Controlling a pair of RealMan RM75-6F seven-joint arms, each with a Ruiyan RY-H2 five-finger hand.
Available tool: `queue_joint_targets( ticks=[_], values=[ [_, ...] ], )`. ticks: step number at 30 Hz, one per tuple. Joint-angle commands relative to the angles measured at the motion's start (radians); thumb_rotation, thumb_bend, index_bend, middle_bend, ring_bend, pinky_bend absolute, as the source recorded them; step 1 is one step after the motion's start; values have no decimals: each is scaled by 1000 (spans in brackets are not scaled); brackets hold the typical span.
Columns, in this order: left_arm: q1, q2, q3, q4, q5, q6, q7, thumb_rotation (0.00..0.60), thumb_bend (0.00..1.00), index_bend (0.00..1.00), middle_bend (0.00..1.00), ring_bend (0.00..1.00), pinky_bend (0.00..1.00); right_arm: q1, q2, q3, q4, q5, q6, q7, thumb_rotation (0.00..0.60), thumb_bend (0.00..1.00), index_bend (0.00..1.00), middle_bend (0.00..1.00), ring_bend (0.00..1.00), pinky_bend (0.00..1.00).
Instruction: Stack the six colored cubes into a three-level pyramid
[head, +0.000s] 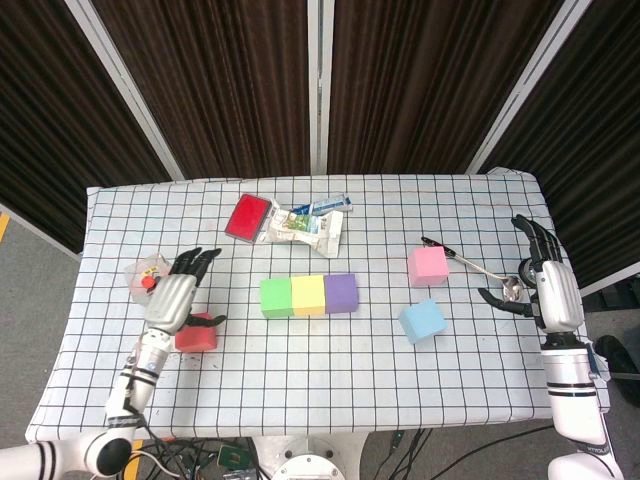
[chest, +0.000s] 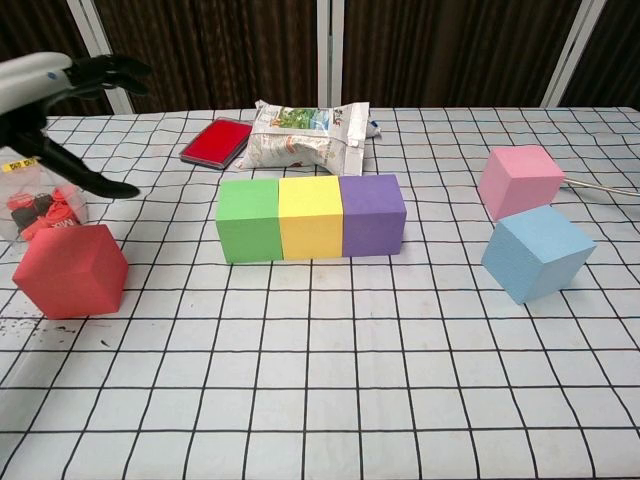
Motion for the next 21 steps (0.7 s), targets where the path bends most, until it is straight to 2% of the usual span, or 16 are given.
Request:
queue_joint_targets(
  ticks=[1, 5, 9, 15, 21],
  values=[
    [71, 157, 74, -95, 69, 7, -55, 600, 58, 70, 115, 0, 0, 0, 5, 4, -6, 2, 3, -4, 600, 57, 0, 105, 0, 0],
    [115, 193, 133, -86, 133, 25, -113, 600, 58, 70, 158, 0, 0, -5, 8, 4, -14, 3, 11, -9, 600, 57, 0, 106, 0, 0],
    [151, 125, 169, 21, 202, 70, -171, 600, 58, 71, 190, 0, 26, -6, 7, 2, -18, 11, 8, -9, 600, 56, 0, 106, 0, 0],
    [161, 46, 182, 137, 208, 52, -235, 600, 58, 71, 217, 0, 38, -10, 4, 6, -11, 27, 11, -14, 600, 55, 0, 106, 0, 0],
    [162, -6, 184, 197, 211, 41, -241, 600, 58, 71, 223, 0, 40, -10, -2, 5, 4, 40, 2, -13, 600, 55, 0, 106, 0, 0]
  ],
)
